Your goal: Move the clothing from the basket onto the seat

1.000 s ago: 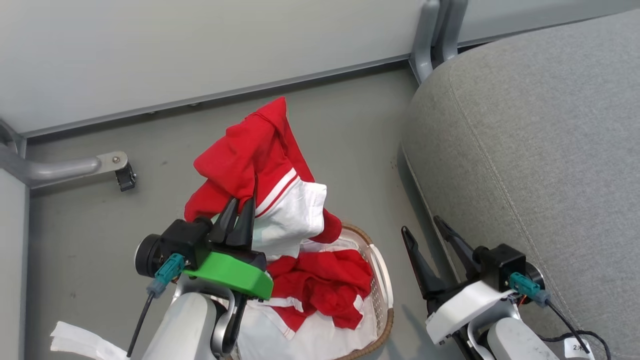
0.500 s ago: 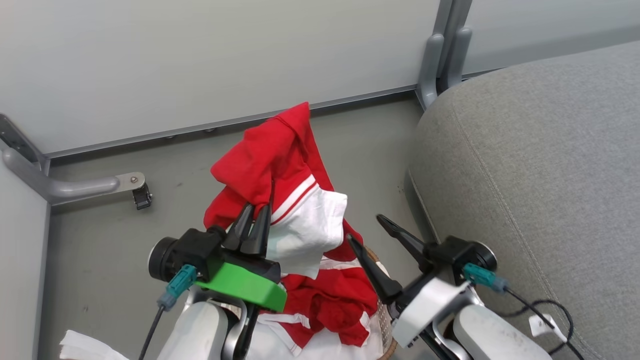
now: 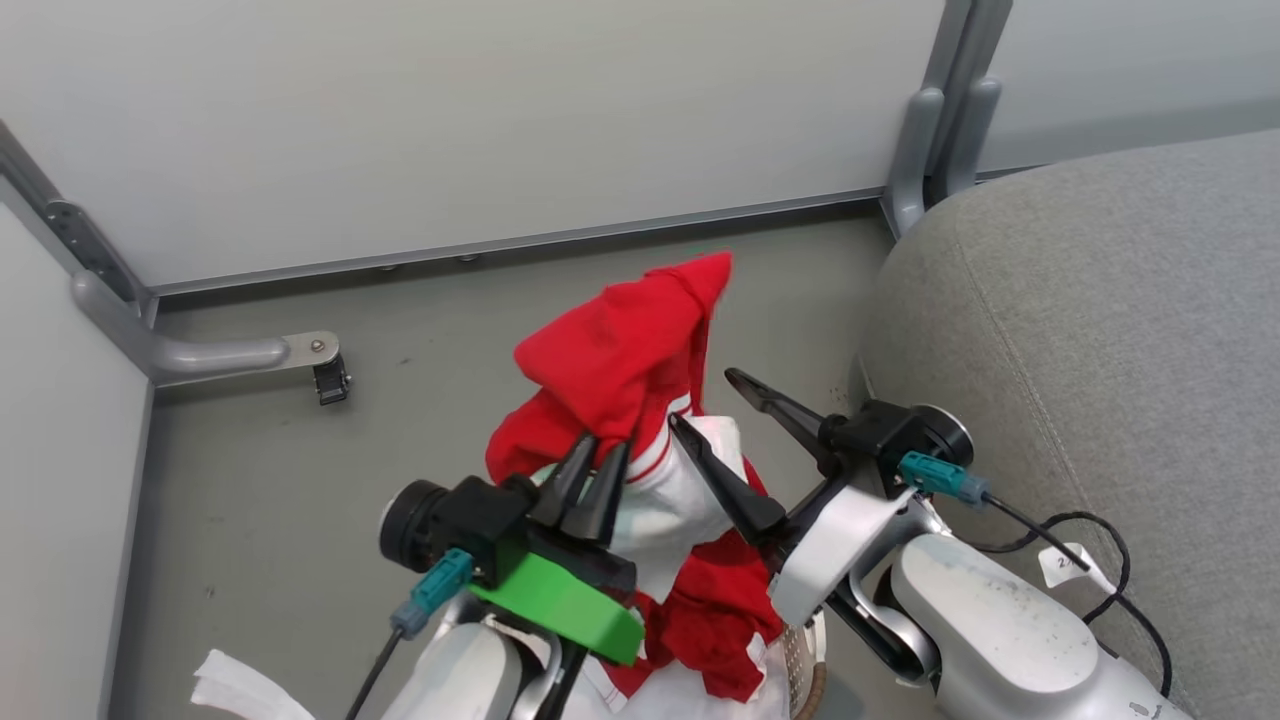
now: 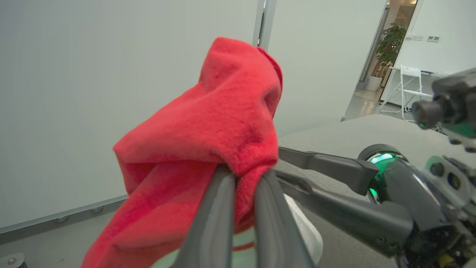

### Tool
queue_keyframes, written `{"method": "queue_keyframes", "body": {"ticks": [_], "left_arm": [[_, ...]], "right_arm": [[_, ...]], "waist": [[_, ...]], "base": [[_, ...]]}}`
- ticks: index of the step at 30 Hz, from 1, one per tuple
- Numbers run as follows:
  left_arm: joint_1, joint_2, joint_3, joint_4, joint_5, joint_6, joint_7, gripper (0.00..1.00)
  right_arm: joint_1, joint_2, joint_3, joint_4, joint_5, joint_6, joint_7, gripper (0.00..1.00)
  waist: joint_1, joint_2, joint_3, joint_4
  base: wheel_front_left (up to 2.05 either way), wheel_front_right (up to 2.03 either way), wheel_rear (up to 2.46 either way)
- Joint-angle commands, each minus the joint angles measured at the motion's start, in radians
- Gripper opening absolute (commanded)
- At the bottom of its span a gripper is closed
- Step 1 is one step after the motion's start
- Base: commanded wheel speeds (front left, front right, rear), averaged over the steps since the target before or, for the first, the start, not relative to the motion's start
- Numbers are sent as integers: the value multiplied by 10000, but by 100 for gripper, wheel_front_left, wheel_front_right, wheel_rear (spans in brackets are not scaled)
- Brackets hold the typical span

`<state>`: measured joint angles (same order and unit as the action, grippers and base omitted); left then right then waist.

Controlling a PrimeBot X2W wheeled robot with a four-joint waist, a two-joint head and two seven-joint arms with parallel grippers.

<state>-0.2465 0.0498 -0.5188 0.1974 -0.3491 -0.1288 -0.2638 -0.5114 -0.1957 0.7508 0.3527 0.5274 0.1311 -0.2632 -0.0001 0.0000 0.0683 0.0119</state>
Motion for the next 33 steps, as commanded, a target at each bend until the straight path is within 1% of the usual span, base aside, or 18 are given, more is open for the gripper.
{"method": "queue_keyframes", "body": {"ticks": [1,3,8,13,17,20,22,26,31,32,33], "left_arm": [[-204,18,-125,-83,-58,-36,-13,0],[-229,19,-249,-66,-163,-36,-13,0],[-376,16,-685,-15,-314,-36,-13,0],[-468,12,-980,47,-463,-36,-13,0],[-540,12,-1154,89,-582,-36,-13,0],[-539,12,-1244,84,-675,-36,-13,0],[-500,12,-1320,73,-735,-36,-13,0],[-410,12,-1537,6,-944,-36,-13,0],[-374,11,-1867,-28,-1157,-36,-13,0],[-361,11,-1910,-4,-1202,-36,-13,0],[-355,11,-1936,10,-1219,-36,-11,0]], "right_arm": [[-123,-20,142,143,118,-7,-22,100],[-173,-46,370,332,401,-7,-22,100],[-400,-253,1485,517,1357,-7,-22,100],[-697,-485,2425,360,2089,-7,-22,100],[-875,-629,2887,101,2411,-7,-22,100],[-964,-716,3002,34,2455,-7,-22,100],[-990,-709,2877,148,2270,-7,-22,100],[-868,-550,2443,451,1786,-7,-22,100],[-759,-335,2238,719,1316,-7,-22,100],[-741,-288,2181,748,1248,-7,-22,71],[-718,-265,2136,770,1193,-7,-22,34]], "waist": [[1,0,-22,136],[1,0,-15,240],[1,0,13,476],[1,0,62,650],[1,0,76,759],[1,0,47,835],[1,0,4,873],[1,0,-60,939],[1,0,-139,1035],[1,0,-158,1054],[1,0,-169,1068]], "base": [[0,0,0],[0,0,0],[0,0,0],[0,0,0],[0,0,0],[0,0,0],[0,0,0],[0,0,0],[0,0,0],[0,0,0],[0,0,0]]}}
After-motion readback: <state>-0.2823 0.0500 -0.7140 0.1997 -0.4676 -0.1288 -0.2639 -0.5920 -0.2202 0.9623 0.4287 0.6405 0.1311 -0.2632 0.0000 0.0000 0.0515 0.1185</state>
